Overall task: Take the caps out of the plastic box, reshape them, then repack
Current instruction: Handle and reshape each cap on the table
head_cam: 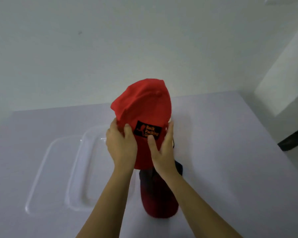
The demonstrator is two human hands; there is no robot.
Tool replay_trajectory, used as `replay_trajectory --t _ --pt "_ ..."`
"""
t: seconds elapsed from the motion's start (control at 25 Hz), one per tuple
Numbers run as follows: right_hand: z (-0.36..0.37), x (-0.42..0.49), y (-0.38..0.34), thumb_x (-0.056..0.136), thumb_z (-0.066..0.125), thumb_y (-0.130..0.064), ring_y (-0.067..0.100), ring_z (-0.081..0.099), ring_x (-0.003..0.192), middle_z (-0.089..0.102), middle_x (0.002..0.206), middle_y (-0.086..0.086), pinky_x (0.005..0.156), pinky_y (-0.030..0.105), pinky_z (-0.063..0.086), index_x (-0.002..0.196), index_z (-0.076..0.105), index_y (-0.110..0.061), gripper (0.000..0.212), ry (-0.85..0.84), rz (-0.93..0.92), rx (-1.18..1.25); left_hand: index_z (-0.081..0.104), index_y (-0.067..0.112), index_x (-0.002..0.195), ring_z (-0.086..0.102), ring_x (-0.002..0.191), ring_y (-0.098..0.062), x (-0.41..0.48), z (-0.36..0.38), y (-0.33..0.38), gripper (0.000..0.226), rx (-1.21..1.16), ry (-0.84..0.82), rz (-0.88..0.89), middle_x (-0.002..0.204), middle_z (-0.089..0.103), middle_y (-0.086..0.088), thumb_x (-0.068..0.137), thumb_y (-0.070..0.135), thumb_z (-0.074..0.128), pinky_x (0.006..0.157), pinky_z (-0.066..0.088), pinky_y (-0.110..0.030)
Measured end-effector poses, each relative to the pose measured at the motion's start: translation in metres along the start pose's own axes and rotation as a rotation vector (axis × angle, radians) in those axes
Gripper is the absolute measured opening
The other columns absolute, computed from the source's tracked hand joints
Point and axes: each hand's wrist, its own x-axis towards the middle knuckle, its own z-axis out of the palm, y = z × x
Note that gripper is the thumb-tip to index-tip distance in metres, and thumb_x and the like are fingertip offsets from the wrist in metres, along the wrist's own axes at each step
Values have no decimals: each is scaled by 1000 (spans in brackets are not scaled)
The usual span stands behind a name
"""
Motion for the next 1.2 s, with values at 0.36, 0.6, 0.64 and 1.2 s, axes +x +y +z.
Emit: replay_trajectory --t 0.36,0.6,0.64,1.2 --pt "-170 40 64 86 30 -52 23 23 130 32 151 -5 103 45 30 147 20 -25 67 223 104 -637 33 4 133 53 111 -32 -79 160 5 40 -55 -485 16 124 50 -17 94 14 38 97 45 -47" --pt "-202 46 133 86 26 -51 27 22 132 26 154 -4 103 54 26 148 15 -27 67 56 356 -791 -1 9 150 58 100 -35 -98 211 -40 62 223 -753 -35 128 50 -19 97 10 31 88 45 -39" --pt "-203 49 143 90 28 -49 27 20 133 24 155 -4 105 53 24 148 13 -27 64 26 381 -793 -3 6 150 56 105 -36 -99 220 -46 64 259 -785 -32 135 45 -22 97 8 32 92 45 -41" --pt "-174 8 112 91 17 -55 15 -16 143 -8 158 3 113 36 -8 148 -2 -25 67 55 154 -741 6 7 150 -3 146 -14 -74 144 -56 60 287 -585 336 160 0 -8 99 11 37 116 23 -31"
